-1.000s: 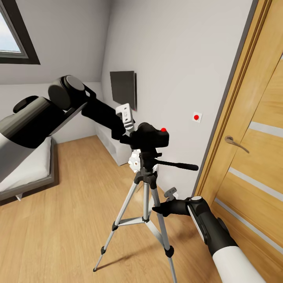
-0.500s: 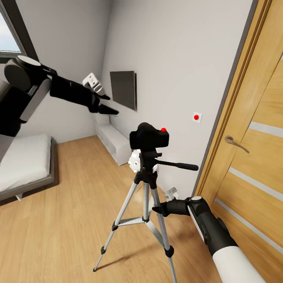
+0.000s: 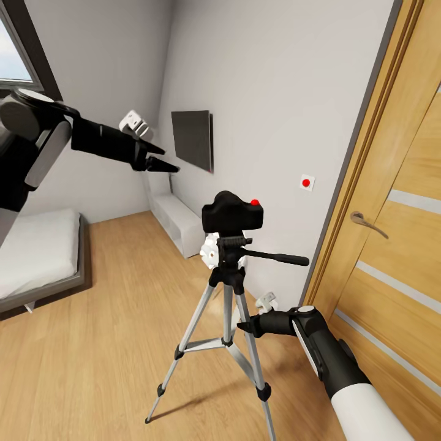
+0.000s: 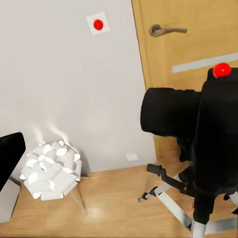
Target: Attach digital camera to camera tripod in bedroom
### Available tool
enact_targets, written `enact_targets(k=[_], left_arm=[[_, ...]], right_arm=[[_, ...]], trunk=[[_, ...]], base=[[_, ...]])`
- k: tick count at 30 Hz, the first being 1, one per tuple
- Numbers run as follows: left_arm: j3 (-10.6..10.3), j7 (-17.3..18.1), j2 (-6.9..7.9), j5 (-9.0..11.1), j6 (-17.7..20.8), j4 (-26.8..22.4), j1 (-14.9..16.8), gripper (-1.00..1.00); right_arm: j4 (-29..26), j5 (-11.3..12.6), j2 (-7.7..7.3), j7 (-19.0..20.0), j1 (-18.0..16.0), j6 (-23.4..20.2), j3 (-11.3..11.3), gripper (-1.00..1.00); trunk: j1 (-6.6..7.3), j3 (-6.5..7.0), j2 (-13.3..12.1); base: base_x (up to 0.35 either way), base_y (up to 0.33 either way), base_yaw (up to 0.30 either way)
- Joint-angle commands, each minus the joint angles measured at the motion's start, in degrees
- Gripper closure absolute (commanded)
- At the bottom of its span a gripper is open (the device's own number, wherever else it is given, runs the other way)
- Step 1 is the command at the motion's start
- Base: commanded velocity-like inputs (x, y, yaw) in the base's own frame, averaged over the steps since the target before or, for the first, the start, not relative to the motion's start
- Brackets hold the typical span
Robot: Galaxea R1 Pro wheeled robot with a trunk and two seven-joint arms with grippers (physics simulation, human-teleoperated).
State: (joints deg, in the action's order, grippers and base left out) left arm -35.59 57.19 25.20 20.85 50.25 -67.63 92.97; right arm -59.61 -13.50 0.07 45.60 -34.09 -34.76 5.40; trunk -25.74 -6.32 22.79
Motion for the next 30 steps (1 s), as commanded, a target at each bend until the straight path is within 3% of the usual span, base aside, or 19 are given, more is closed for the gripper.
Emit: enact_targets(k=[1, 8, 9, 10, 13, 15, 16, 21, 22, 26, 27, 30], left_arm=[[-0.1, -0.1, 0.06, 0.3, 0.4, 0.9, 0.1, -1.0], [-0.1, -4.2, 0.12, 0.3, 2.4, 17.4, -4.1, -1.0], [-0.1, -5.4, 0.07, 0.3, 2.5, 20.3, -5.0, -1.0], [0.0, -7.8, -0.06, 0.3, 2.3, 26.2, -7.0, -1.0], [0.0, -10.9, -0.47, 0.5, 1.2, 35.3, -10.0, -1.0], [0.0, -12.3, -0.85, 0.7, -0.3, 41.2, -12.0, -1.0], [0.1, -13.2, -1.16, 1.0, -2.5, 47.2, -13.7, -1.0], [0.1, -14.5, -1.64, 2.8, -10.1, 60.4, -17.9, -1.0], [0.1, -14.7, -1.69, 3.5, -13.3, 63.0, -20.3, -1.0], [0.2, -15.0, -1.77, 4.4, -18.4, 65.7, -27.7, -1.0], [0.3, -15.1, -1.76, 4.8, -20.3, 66.3, -31.9, -1.0], [0.4, -15.3, -1.81, 5.8, -23.1, 66.9, -38.4, -1.0]], right_arm=[[-0.1, -0.8, 0.01, 0.4, 0.0, 0.1, 0.0, 1.0], [-0.1, -0.8, 0.01, 0.4, 0.0, 0.1, 0.0, 1.0], [-0.1, -0.8, 0.01, 0.4, 0.0, 0.1, 0.0, 1.0], [-0.1, -0.8, 0.01, 0.4, 0.0, 0.1, 0.0, 1.0], [-0.1, -0.8, 0.01, 0.4, -0.1, 0.1, 0.0, 1.0], [-0.1, -0.8, 0.01, 0.4, -0.1, 0.1, 0.0, 1.0], [-0.1, -0.8, 0.01, 0.4, -0.1, 0.1, 0.0, 1.0], [-0.1, -0.8, 0.01, 0.4, 0.0, 0.2, 0.0, 1.0], [-0.1, -0.8, 0.01, 0.4, 0.0, 0.1, 0.0, 1.0], [-0.1, -0.8, 0.01, 0.4, 0.0, 0.1, 0.0, 1.0], [-0.1, -0.9, 0.0, 0.4, -0.1, 0.2, 0.0, 1.0], [-0.1, -0.9, 0.0, 0.4, 0.0, 0.2, 0.0, 1.0]], trunk=[[-0.04, -0.14, 0.1], [-0.04, -0.14, 0.1], [-0.04, -0.14, 0.1], [-0.04, -0.14, 0.1], [-0.04, -0.14, 0.1], [-0.04, -0.14, 0.1], [-0.04, -0.14, 0.1], [-0.04, -0.14, 0.1], [-0.04, -0.14, 0.1], [-0.04, -0.14, 0.1], [-0.04, -0.14, 0.1], [-0.04, -0.14, 0.1]], base=[[0.0, 0.0, 0.0], [0.0, 0.0, 0.0], [0.0, 0.0, 0.0], [0.0, 0.0, 0.0], [0.0, 0.0, 0.0], [0.0, 0.0, 0.0], [0.0, 0.0, 0.0], [0.0, 0.0, 0.0], [0.0, 0.0, 0.0], [0.0, 0.0, 0.0], [0.0, 0.0, 0.0], [0.0, 0.0, 0.0]])
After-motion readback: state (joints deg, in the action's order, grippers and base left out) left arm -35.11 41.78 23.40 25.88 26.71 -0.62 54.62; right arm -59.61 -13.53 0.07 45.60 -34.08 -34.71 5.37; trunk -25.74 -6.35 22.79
